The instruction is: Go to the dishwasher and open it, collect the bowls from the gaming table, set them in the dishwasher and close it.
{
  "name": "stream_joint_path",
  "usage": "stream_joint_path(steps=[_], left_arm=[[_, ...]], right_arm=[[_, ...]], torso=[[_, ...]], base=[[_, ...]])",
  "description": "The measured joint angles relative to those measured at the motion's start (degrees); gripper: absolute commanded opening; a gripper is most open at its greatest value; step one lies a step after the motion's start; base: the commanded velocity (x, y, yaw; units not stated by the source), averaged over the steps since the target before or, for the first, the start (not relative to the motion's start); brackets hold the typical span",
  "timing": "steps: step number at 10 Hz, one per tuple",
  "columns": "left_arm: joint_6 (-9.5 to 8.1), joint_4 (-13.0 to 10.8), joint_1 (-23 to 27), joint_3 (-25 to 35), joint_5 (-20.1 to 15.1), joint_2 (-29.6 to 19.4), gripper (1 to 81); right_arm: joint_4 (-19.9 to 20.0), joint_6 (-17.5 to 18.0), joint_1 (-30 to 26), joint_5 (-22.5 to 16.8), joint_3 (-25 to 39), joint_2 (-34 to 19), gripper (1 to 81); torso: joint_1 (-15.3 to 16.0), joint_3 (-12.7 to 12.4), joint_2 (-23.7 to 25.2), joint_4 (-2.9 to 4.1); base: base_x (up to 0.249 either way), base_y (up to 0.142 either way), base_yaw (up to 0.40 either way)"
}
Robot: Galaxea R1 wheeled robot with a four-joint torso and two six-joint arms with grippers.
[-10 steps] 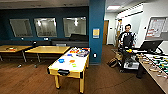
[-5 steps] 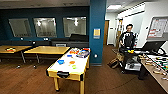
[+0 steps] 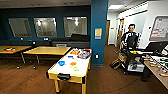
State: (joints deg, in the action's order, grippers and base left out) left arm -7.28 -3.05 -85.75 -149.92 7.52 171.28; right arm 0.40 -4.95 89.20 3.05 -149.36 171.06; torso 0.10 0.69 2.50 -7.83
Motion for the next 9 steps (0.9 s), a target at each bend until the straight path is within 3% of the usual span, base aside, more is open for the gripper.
stream_joint_path(steps=[4, 9], left_arm=[[0.0, 0.0, 0.0, 0.0, 0.0, 0.0, 81.1], [0.0, 0.0, 0.2, 0.0, 0.0, 0.0, 81.1]], right_arm=[[0.0, 0.0, 0.0, 0.0, 0.0, 0.0, 81.1], [0.0, 0.0, -0.1, 0.1, 0.0, 0.0, 81.1]], torso=[[0.0, 0.0, 0.0, 0.0], [0.0, 0.0, 0.0, 0.0]], base=[[0.127, 0.109, 0.0], [0.059, 0.17, 0.0]])
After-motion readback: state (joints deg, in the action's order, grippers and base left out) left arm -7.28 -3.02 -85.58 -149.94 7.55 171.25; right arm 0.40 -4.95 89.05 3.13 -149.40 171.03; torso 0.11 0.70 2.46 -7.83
